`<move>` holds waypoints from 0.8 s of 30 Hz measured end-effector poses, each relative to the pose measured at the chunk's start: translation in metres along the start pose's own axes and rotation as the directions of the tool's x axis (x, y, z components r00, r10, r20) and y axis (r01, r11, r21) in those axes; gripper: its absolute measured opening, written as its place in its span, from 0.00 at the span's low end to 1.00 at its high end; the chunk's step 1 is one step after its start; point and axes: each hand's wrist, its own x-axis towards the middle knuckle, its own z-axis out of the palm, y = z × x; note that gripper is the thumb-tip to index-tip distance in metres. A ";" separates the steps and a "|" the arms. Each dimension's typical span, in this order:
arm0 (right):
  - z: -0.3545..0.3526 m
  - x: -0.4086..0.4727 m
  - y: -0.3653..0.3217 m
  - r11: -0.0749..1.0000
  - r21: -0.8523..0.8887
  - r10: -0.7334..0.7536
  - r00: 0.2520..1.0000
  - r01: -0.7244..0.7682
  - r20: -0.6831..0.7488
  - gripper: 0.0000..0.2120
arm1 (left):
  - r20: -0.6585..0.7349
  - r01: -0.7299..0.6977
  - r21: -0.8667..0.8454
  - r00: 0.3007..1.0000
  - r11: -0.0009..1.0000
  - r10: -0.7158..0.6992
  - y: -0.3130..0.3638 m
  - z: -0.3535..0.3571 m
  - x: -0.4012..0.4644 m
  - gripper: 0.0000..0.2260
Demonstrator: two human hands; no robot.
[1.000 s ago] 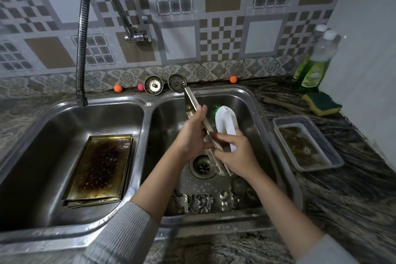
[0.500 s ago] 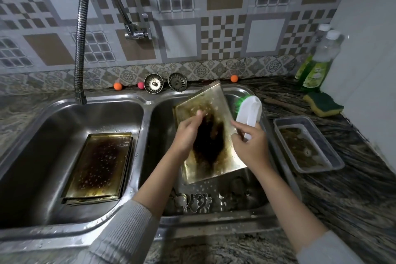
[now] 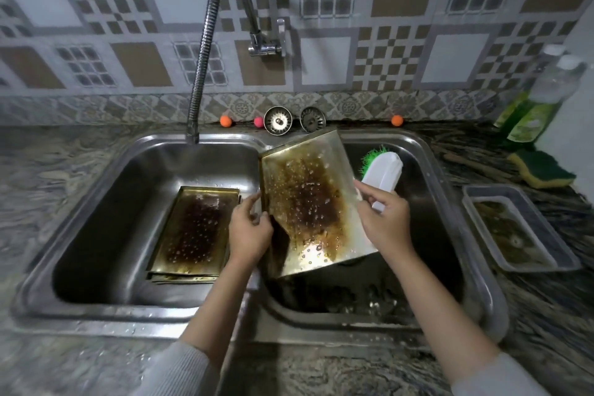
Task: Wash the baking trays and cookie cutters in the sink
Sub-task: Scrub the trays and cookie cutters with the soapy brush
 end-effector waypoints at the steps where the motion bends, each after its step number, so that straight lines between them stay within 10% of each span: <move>1: 0.009 0.001 -0.005 1.000 0.016 0.017 1.000 -0.017 0.008 0.18 | 0.045 0.020 -0.100 0.999 0.995 -0.016 -0.003 -0.012 0.004 0.19; 24: 0.238 0.007 -0.030 0.994 -0.100 0.060 0.973 -0.038 0.224 0.28 | 0.011 0.194 0.064 0.981 0.979 -0.196 -0.143 -0.208 0.129 0.22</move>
